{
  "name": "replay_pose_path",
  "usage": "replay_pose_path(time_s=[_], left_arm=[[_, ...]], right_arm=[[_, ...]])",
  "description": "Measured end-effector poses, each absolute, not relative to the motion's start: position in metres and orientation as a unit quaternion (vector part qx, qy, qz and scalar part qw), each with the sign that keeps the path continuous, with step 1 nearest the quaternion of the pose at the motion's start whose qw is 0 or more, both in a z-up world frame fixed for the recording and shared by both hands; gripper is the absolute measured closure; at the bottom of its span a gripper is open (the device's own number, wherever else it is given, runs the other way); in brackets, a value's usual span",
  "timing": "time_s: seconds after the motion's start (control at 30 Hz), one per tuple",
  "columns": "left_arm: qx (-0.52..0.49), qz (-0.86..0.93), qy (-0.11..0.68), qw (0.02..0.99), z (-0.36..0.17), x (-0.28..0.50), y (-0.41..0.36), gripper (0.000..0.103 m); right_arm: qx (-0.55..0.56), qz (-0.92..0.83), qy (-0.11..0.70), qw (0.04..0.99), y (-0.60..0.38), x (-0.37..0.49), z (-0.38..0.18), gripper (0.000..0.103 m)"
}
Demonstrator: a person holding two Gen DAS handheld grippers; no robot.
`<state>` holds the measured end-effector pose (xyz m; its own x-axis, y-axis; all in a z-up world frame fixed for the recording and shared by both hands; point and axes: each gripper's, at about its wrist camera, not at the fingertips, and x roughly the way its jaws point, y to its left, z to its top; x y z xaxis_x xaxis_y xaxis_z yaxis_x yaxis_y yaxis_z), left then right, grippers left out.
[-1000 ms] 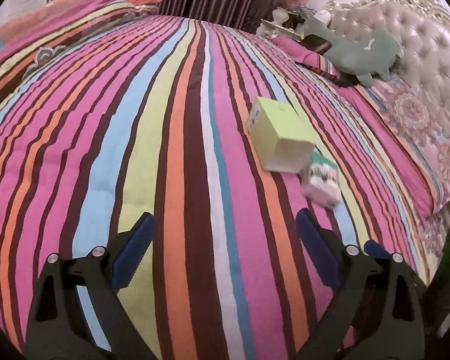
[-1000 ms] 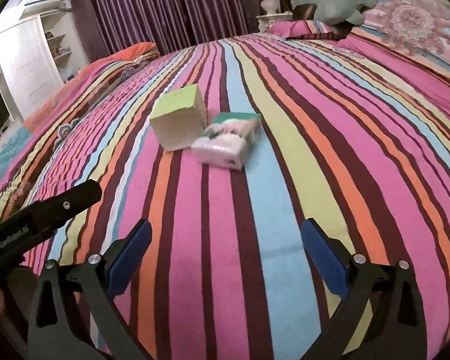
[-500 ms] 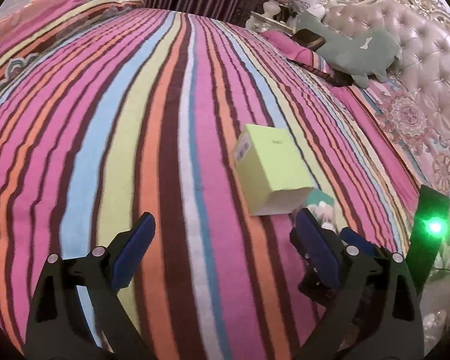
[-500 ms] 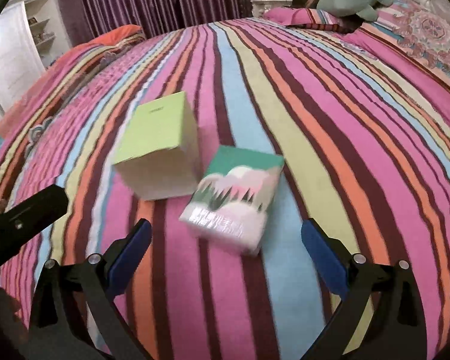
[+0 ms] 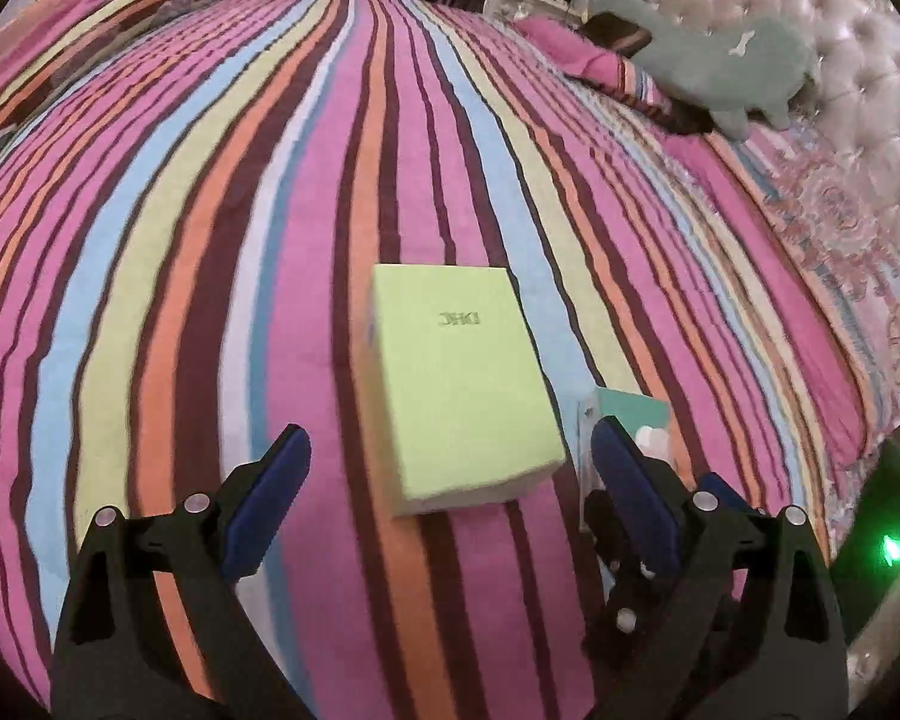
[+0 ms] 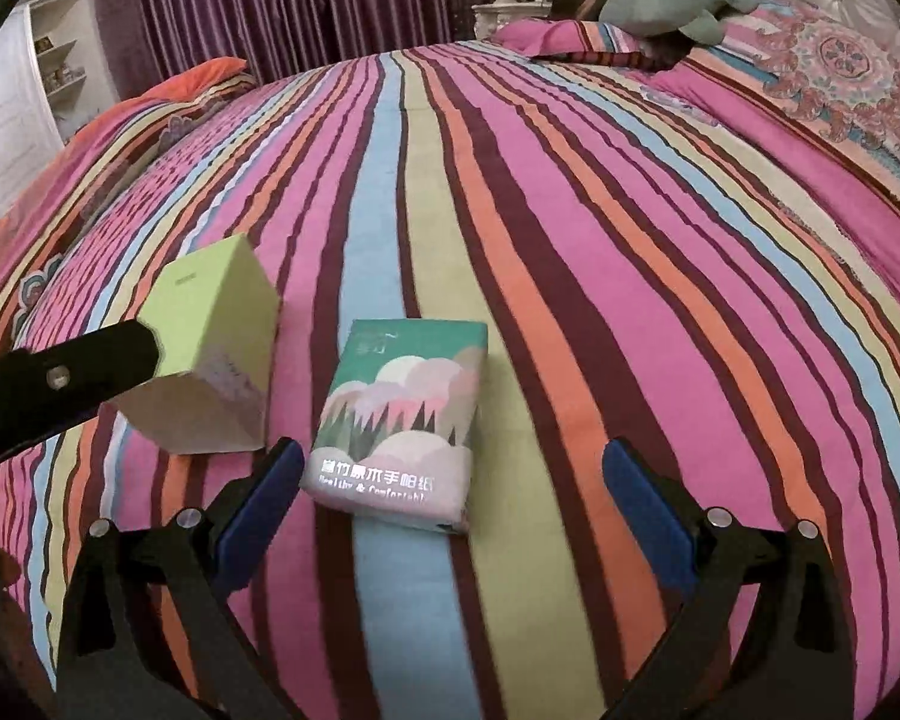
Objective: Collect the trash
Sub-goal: 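Approach the light-green DHC box with left tool while right tool approaches the tissue pack, then grasp the light-green DHC box with left tool while right tool grasps the yuzhu tissue pack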
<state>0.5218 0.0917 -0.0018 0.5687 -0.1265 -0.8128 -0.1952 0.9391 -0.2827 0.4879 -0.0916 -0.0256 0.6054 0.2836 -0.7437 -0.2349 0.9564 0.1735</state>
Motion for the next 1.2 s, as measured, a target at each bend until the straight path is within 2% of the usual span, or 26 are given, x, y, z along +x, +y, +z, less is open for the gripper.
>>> replay_pose_path(time_s=[0.23, 0.6, 0.67, 0.7, 0.77, 0.87, 1.0, 1.2], left_arm=[[-0.148, 0.05, 0.504, 0.85, -0.028, 0.553, 0.086, 0.011], [-0.116, 0.089, 0.496, 0.856, -0.032, 0.563, 0.086, 0.012], [-0.101, 0.091, 0.497, 0.857, -0.033, 0.564, 0.083, 0.017], [-0.089, 0.093, 0.497, 0.858, -0.033, 0.564, 0.081, 0.019], [-0.073, 0.099, 0.493, 0.861, -0.033, 0.562, 0.08, 0.03], [-0.072, 0.114, 0.487, 0.863, -0.031, 0.559, 0.086, 0.046], [-0.08, 0.106, 0.487, 0.863, -0.029, 0.554, 0.091, 0.047], [-0.094, 0.105, 0.489, 0.861, -0.025, 0.536, 0.093, 0.047]], right_arm=[[0.004, 0.164, 0.409, 0.898, -0.088, 0.501, -0.03, 0.008], [-0.006, 0.155, 0.414, 0.897, -0.073, 0.508, -0.033, 0.009], [-0.005, 0.151, 0.415, 0.897, -0.071, 0.509, -0.034, 0.023], [-0.005, 0.152, 0.415, 0.897, -0.07, 0.509, -0.034, 0.024], [-0.005, 0.15, 0.415, 0.898, -0.071, 0.509, -0.035, 0.024], [-0.009, 0.142, 0.41, 0.901, -0.072, 0.506, -0.035, 0.033], [0.001, 0.145, 0.413, 0.899, -0.08, 0.505, -0.036, 0.054], [0.008, 0.15, 0.422, 0.894, -0.091, 0.492, -0.032, 0.054]])
